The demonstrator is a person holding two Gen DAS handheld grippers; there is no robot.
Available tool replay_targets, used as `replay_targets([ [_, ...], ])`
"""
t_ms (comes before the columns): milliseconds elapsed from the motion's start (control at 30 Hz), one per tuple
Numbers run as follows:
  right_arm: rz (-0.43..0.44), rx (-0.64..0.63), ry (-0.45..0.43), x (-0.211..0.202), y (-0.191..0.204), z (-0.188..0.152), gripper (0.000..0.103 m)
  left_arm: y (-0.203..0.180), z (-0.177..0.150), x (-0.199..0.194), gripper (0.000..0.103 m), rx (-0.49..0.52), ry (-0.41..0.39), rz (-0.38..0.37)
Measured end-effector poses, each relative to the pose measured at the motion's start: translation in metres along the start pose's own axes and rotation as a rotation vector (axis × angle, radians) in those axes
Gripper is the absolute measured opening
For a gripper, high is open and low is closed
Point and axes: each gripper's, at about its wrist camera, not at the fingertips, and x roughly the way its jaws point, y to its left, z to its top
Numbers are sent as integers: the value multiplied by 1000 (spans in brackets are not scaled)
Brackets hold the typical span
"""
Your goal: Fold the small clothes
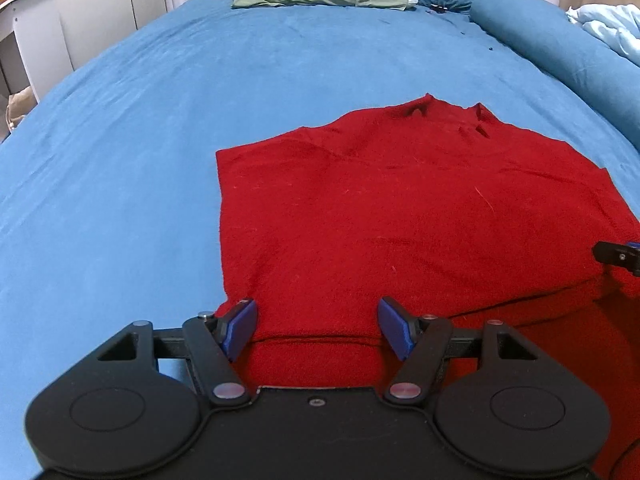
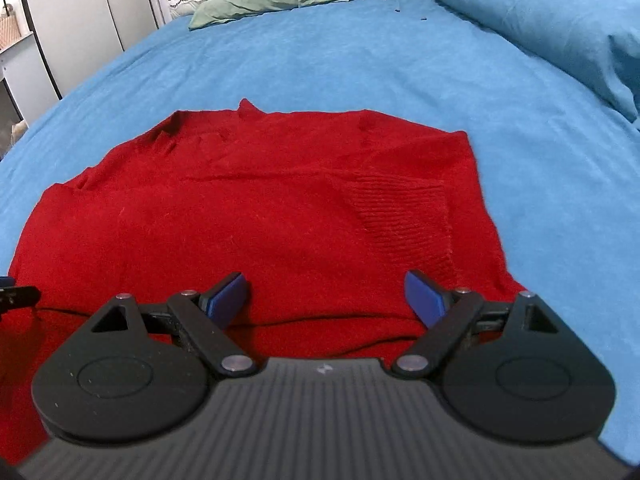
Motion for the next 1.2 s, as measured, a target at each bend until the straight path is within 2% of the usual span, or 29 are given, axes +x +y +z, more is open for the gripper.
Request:
replay_targets([
  [100, -28, -2, -3, -11, -1, 5, 102, -1, -1, -8, 72, 15, -15, 18],
  [200, -29, 45, -67, -40, -14, 12, 102, 1, -2, -33, 73, 26, -61, 28],
  [400, -16, 45, -171, -126, -33, 17, 102, 11, -10, -104, 75, 0, -141, 57],
  [533, 10, 25, -205, -187, -47, 10, 102, 14, -31, -157, 75, -26, -174, 90],
  [633, 34, 29, -209, -225, -61, -3, 102, 11, -55, -192, 75, -50, -159, 106],
  [800, 37, 31, -167, -281, -81, -38, 102, 4, -104, -241, 75, -106, -108, 126],
  [933, 33, 29, -125, -307, -88, -81, 102, 5, -149, -251, 75, -133, -76, 131],
  [1033, 30, 0, -93, -309, -87, -122, 102, 8, -187, -241, 74, -152, -72, 114],
  [1200, 33, -36, -17, -282, -82, -185, 98, 10, -234, -215, 61, -142, -59, 94],
])
